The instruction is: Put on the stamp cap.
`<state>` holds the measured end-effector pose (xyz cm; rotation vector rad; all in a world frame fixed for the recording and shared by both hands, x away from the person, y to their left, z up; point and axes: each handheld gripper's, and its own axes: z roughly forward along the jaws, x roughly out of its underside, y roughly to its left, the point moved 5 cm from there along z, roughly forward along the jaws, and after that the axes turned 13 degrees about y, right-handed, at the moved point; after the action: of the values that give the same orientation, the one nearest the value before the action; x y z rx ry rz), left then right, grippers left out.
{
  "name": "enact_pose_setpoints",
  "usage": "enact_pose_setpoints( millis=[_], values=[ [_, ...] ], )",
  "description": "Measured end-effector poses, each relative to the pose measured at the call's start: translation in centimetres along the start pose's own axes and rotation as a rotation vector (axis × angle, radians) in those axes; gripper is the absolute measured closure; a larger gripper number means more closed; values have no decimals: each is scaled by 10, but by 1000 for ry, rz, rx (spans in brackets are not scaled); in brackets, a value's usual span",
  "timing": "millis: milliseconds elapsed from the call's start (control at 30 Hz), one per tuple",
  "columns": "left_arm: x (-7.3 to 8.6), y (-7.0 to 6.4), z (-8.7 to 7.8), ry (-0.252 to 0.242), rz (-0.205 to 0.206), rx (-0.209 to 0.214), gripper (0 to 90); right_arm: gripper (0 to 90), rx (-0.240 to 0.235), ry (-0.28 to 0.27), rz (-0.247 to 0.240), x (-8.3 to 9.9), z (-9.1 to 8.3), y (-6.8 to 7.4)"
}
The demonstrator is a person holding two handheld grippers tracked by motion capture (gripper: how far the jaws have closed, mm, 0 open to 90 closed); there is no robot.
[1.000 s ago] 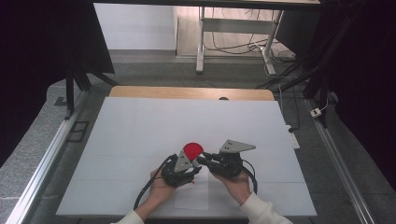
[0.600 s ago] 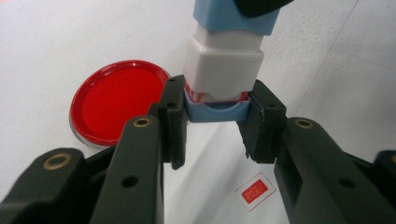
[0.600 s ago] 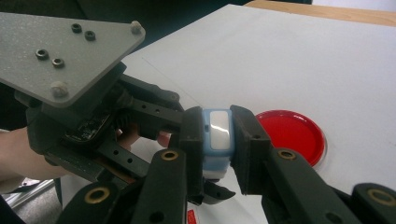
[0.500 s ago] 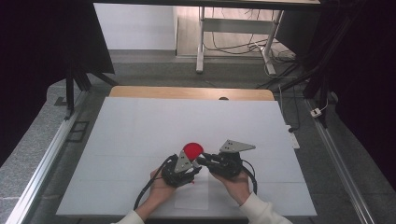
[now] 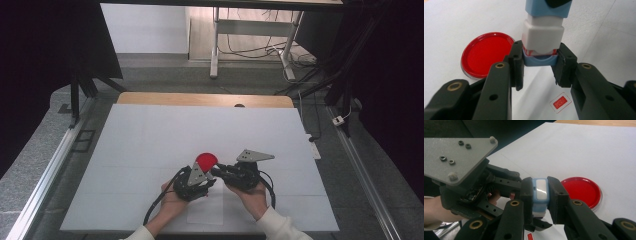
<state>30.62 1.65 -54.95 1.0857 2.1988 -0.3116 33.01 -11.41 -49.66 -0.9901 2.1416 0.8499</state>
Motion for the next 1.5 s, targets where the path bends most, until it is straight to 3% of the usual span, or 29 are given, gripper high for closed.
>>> enact_pose_setpoints(
  millis=[200,967,1500],
  values=[
    [0,-1,1,0,2,-2,638,746,-14,0,39,0,0,-1],
    [1,-1,1,6,7,-14,642,749,5,41,52,2,2,0],
    [2,-2,1,14,40,-32,649,751,1,83,50,1,2,1]
  ],
)
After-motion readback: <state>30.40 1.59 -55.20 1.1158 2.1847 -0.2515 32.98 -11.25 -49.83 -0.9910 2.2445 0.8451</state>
